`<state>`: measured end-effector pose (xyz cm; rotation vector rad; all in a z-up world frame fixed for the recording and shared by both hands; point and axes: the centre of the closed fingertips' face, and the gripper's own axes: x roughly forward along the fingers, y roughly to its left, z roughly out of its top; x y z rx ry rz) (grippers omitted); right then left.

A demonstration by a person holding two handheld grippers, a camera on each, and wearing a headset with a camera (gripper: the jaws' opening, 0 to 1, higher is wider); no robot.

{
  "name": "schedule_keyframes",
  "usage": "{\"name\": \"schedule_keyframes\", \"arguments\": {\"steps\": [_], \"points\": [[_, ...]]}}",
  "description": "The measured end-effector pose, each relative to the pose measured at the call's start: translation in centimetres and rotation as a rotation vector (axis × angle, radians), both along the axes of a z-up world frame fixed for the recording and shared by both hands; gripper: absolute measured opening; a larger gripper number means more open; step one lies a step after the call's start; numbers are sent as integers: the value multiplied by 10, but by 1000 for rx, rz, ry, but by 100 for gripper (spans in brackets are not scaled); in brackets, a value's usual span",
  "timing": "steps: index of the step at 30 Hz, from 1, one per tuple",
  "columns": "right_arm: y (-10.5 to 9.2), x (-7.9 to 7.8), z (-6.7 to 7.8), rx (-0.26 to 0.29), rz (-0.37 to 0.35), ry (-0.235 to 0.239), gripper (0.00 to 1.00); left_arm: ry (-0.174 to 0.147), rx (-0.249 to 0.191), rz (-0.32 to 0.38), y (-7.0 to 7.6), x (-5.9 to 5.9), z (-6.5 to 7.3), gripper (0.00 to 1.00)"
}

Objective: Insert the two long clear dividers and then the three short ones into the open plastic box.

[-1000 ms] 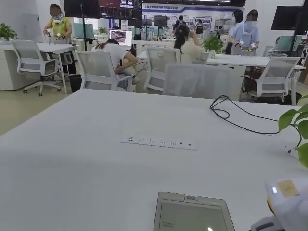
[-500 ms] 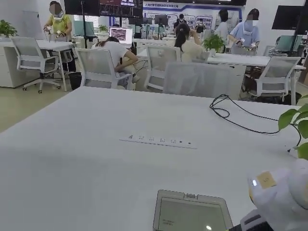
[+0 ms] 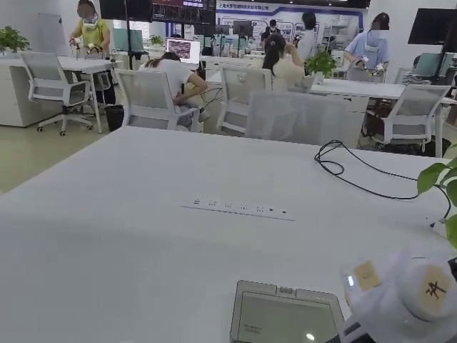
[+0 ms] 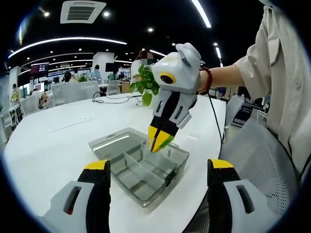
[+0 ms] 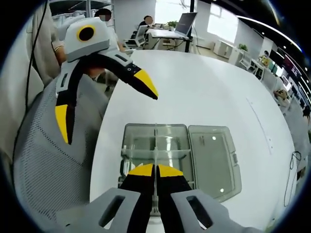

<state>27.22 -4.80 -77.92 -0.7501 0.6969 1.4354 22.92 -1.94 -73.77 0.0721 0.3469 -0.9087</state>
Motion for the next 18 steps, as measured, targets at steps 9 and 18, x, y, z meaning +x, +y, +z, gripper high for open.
{"name": "schedule_keyframes", "arguments": {"steps": [9,18], "points": [[2,1,-6,-18,-5,-1,2,1,-2,-2,0,-1,0,83],[4,2,-22,-78,-12,15,2,1,0,-6,0,-1,0,83]]}}
